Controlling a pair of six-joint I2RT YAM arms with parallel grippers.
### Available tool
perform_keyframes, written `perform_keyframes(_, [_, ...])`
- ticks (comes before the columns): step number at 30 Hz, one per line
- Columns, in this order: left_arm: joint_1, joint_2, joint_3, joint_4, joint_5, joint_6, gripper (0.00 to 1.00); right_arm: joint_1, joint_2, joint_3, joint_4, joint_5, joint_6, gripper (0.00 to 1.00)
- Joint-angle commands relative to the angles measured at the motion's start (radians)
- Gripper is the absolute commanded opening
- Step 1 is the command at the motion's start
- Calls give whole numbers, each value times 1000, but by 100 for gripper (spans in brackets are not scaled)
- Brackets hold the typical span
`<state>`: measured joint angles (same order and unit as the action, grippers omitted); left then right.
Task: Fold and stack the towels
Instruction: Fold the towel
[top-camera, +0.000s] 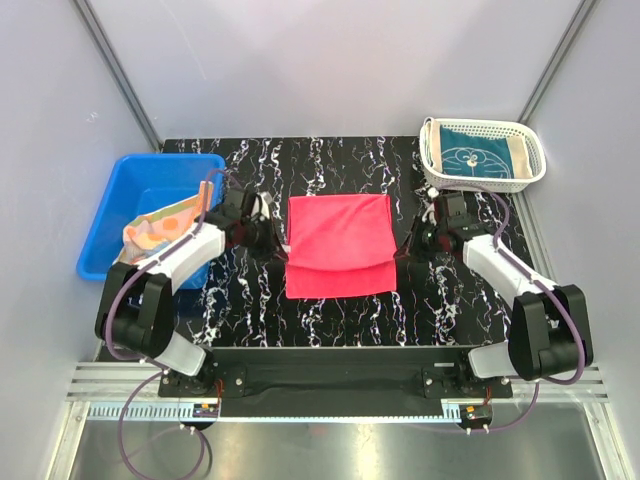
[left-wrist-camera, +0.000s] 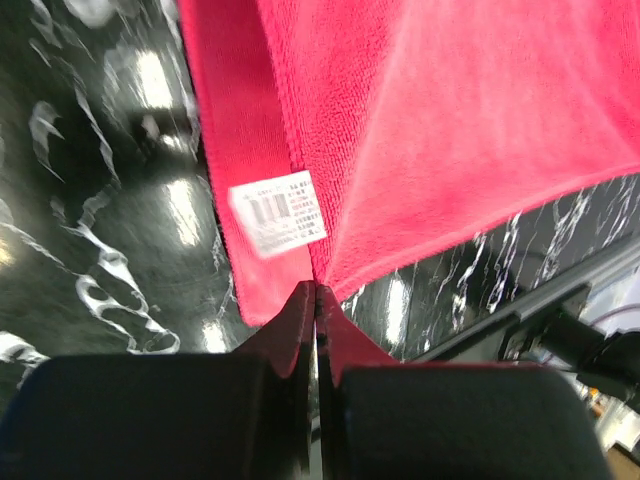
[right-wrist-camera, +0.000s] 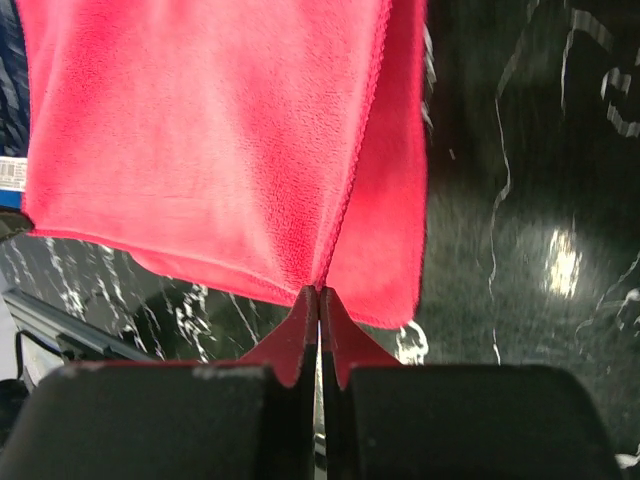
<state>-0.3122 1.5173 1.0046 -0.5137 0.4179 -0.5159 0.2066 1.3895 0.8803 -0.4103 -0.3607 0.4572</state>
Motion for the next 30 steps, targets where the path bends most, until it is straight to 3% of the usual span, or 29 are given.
perform_keyframes(1, [-28, 18, -92, 121, 18, -52, 0, 16, -4, -53, 60, -8, 43, 0])
perform_keyframes(4, [-28, 23, -55, 68, -27, -38, 0, 14, -4, 1, 51, 14, 37, 0])
perform_keyframes(12, [-15, 8, 235, -212, -271, 25, 0, 20, -1, 146, -45, 37, 32, 0])
perform_keyframes(18, [-36, -78, 2, -79, -117, -24, 0, 43, -55, -35, 10, 31, 61, 0])
perform_keyframes(23, [-62, -39, -188, 50, -70, -59, 0, 66, -49, -144, 47, 49, 89, 0])
perform_keyframes(30, [-70, -40, -239, 115, -33, -72, 0, 77, -55, -178, 59, 71, 80, 0])
